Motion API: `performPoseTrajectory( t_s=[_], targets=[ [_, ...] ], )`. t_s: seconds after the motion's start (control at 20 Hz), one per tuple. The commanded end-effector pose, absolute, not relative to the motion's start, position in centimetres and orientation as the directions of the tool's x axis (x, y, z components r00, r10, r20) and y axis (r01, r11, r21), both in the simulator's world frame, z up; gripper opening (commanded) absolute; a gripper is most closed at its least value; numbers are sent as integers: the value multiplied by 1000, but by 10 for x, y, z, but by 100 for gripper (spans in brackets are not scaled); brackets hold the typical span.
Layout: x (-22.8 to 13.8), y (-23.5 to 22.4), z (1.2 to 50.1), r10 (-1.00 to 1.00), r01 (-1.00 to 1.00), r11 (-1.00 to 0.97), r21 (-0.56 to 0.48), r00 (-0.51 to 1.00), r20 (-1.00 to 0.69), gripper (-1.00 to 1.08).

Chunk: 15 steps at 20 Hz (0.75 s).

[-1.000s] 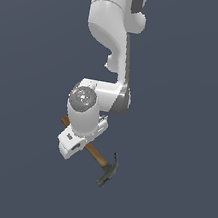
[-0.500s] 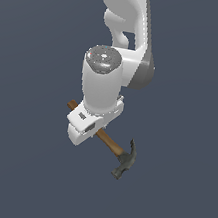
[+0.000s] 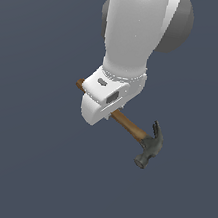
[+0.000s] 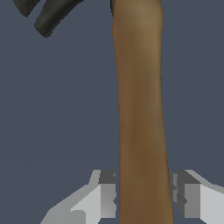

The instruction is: Pick up the object and move it to a goal position.

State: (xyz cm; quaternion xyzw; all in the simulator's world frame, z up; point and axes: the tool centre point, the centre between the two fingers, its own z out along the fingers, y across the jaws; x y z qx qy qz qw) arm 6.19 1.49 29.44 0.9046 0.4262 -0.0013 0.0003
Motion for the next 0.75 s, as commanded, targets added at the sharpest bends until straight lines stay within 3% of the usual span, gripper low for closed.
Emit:
performPoseTrajectory(
  t_s=[0.0, 0.35, 0.7],
  targets=[
    [60, 24, 321, 771, 771, -637, 1, 637, 0, -100],
    [57, 40, 363, 770, 770, -637, 0, 637, 0, -100],
    [56, 45, 376, 770, 770, -637, 0, 637, 0, -100]
  ],
)
